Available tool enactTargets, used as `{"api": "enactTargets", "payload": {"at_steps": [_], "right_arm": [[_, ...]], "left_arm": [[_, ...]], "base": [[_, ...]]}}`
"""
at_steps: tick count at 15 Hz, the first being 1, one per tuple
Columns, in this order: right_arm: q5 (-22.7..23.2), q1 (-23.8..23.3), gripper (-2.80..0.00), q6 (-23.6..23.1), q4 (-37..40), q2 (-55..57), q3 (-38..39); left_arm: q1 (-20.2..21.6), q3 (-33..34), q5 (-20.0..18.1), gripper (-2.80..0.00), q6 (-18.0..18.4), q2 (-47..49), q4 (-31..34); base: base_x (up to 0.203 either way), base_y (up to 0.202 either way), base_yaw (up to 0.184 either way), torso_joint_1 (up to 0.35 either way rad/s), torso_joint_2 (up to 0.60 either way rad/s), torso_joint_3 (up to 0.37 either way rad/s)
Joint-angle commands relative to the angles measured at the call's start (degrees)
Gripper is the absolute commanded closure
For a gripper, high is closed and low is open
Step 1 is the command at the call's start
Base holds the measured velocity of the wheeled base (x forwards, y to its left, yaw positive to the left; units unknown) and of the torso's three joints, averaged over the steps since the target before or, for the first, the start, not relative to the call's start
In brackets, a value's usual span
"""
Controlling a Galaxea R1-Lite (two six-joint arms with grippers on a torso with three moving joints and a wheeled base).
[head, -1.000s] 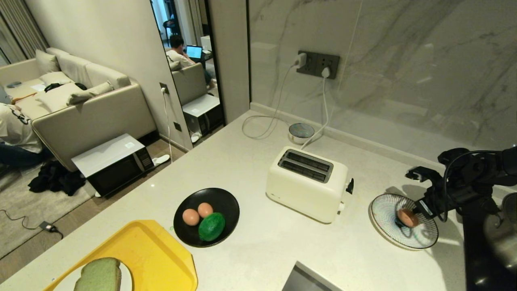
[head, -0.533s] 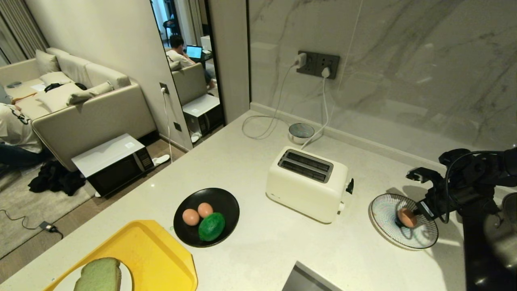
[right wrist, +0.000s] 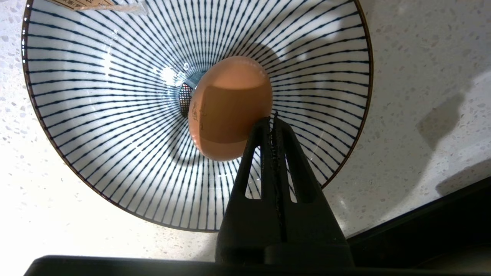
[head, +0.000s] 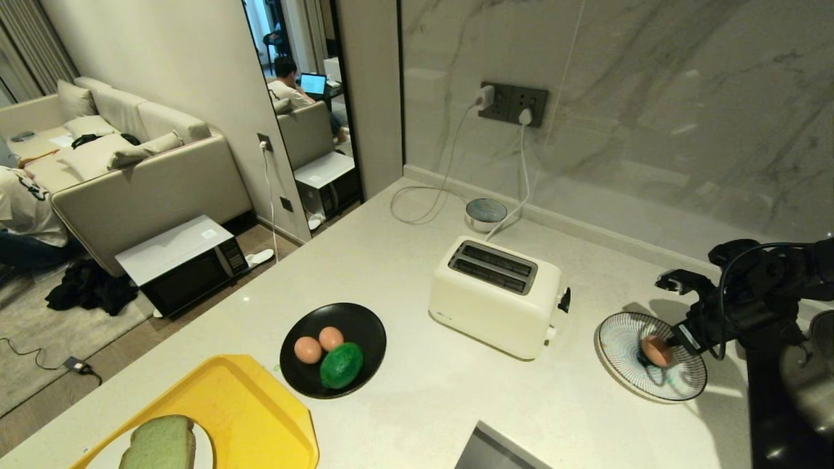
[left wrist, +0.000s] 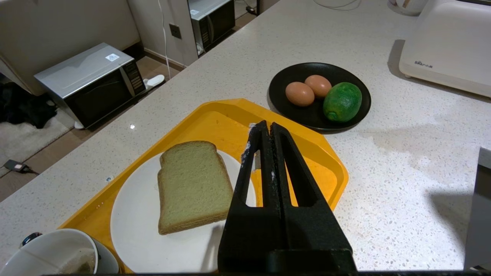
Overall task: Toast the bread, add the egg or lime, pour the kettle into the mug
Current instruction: Pick up the egg
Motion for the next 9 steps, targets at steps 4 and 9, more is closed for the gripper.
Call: {"api": "enactTargets", "payload": {"at_steps": [4, 9], "right_arm": [[0.12, 0.09, 0.00, -0.59, 0.04, -0.36, 0.41], [0.12, 0.11, 0.00, -0.59, 0.03, -0.54, 0.19]], "left_arm": [[0.02, 0.00, 0.03, 0.00, 0.03, -0.01, -0.01], [0.02, 0.00, 0.03, 0.00, 0.03, -0.01, -0.01]], "base": [[0.000, 0.000, 0.000, 0.000, 0.00, 0.000], [0.000, 0.000, 0.000, 0.000, 0.00, 0.000]]}}
